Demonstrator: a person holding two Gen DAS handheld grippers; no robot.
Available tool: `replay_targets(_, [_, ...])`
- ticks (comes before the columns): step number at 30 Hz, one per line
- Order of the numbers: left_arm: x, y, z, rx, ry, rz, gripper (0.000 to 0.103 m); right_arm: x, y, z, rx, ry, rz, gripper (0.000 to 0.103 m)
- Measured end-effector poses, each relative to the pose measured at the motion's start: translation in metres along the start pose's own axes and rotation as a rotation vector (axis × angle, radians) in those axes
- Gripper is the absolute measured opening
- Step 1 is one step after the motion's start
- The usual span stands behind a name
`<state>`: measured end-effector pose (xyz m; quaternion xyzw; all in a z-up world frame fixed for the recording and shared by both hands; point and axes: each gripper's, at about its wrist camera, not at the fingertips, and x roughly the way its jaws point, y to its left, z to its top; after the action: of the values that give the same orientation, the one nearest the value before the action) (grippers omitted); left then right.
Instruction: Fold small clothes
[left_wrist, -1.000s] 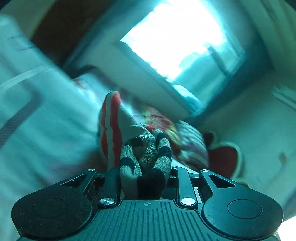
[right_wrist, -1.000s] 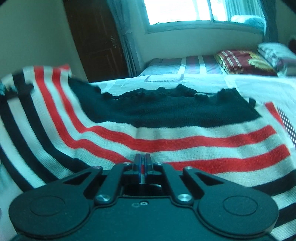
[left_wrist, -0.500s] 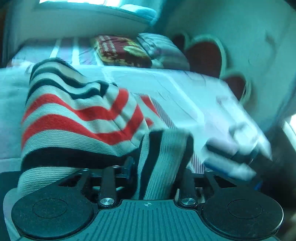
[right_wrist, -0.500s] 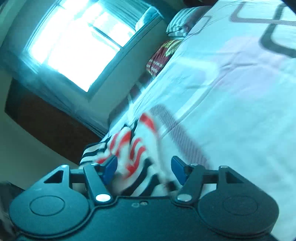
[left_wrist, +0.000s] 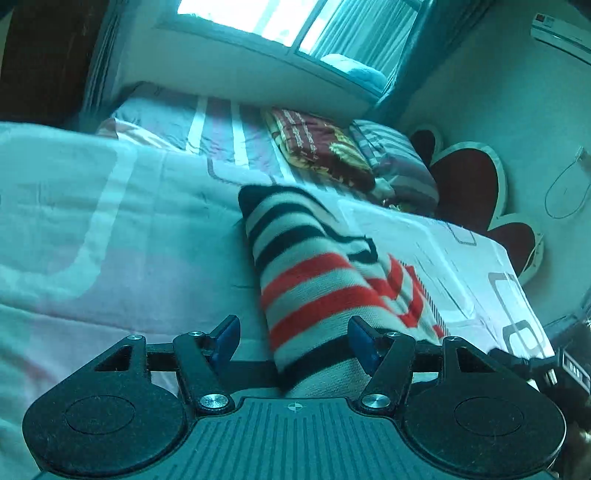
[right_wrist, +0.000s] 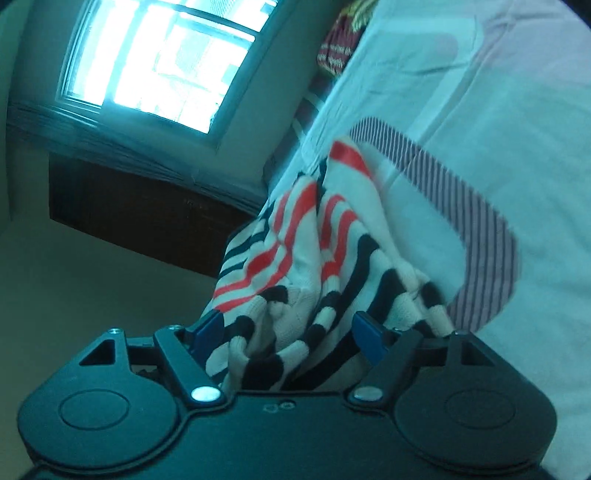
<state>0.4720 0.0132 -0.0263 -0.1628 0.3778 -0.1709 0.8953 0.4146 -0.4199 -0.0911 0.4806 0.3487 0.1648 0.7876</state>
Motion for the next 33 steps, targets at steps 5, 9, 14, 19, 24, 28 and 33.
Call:
replay_targets(5, [0.03, -0.007, -0.003, -0.024, 0.009, 0.019, 0.063, 0.039, 0.012, 0.016, -0.095, 0.062, -0.077, 0.063])
replay_targets(9, [0.049, -0.014, 0.001, 0.027, -0.001, 0.051, 0.063, 0.046, 0.061, 0.002, -0.46, 0.005, -0.19, 0.025])
replay_targets(14, [0.066, -0.034, 0.001, 0.068, 0.039, 0.029, 0.063, 0.01, 0.102, -0.022, -0.788, -0.197, -0.215, 0.024])
replay_targets(19, [0.087, -0.073, -0.006, 0.22, 0.065, 0.149, 0.068, 0.027, 0.04, -0.005, -0.632, -0.087, -0.364, 0.025])
replay_targets(24, [0.08, -0.071, -0.004, 0.222, 0.059, 0.139, 0.069, 0.033, 0.031, 0.002, -0.568, -0.078, -0.313, 0.028])
replay_targets(28, [0.074, -0.063, -0.005, 0.202, 0.048, 0.139, 0.074, 0.014, 0.026, 0.007, -0.527, -0.099, -0.276, 0.036])
replay_targets(33, [0.051, -0.055, -0.017, 0.194, 0.021, 0.103, 0.074, -0.006, 0.018, 0.026, -0.435, -0.082, -0.222, 0.048])
